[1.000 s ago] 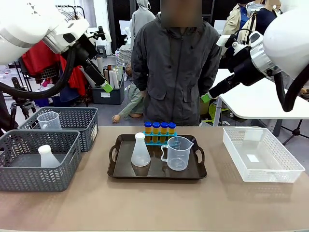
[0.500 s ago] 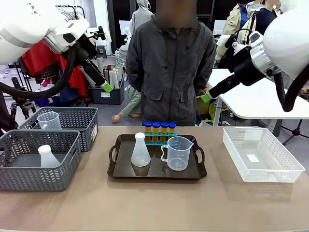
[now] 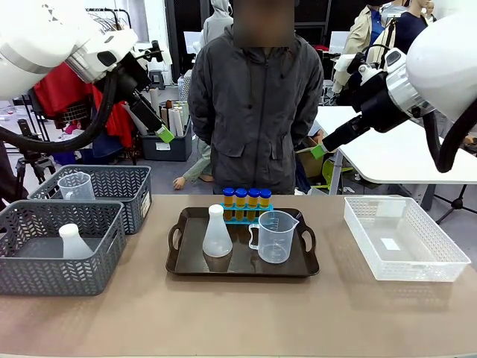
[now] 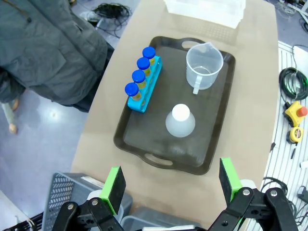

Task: Prepare the laboratory tools.
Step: Pick up one Small flask and place it on the Handle tray.

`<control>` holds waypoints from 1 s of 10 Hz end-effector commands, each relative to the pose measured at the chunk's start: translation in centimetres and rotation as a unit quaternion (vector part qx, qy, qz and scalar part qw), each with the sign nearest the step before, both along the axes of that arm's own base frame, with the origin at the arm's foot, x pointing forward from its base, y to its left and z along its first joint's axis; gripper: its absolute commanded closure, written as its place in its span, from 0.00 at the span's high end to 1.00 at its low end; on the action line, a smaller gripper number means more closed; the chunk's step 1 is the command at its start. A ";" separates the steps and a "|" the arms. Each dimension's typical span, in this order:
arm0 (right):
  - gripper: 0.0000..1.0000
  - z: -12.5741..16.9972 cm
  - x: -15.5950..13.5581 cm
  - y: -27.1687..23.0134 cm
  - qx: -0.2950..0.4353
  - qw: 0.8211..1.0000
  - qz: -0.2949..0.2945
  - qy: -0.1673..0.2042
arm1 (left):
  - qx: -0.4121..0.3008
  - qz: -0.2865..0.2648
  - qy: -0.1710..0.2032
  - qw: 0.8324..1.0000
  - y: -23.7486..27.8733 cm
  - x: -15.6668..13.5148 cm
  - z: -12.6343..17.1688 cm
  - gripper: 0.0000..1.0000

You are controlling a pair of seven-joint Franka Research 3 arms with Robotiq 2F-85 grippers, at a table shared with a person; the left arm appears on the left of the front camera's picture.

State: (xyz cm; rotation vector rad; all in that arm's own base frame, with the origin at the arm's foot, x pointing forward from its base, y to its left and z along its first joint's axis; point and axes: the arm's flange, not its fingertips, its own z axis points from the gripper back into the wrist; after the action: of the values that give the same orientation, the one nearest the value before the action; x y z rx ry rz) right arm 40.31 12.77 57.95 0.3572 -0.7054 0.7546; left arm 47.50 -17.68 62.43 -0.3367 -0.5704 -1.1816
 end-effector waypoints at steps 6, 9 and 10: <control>1.00 0.1 0.0 0.1 0.006 1.000 0.000 0.002 | 0.000 0.001 -0.001 1.000 0.1 -0.1 0.1 1.00; 1.00 0.1 0.0 0.1 0.006 1.000 0.000 0.002 | 0.000 0.001 -0.001 1.000 0.1 -0.1 0.1 1.00; 1.00 0.1 0.0 0.1 0.006 1.000 0.000 0.002 | 0.000 0.001 -0.001 1.000 0.1 -0.1 0.1 1.00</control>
State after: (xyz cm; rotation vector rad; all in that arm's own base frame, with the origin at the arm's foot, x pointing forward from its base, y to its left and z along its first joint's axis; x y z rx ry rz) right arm 40.31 12.77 57.95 0.3572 -0.7054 0.7546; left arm 47.50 -17.68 62.43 -0.3367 -0.5704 -1.1816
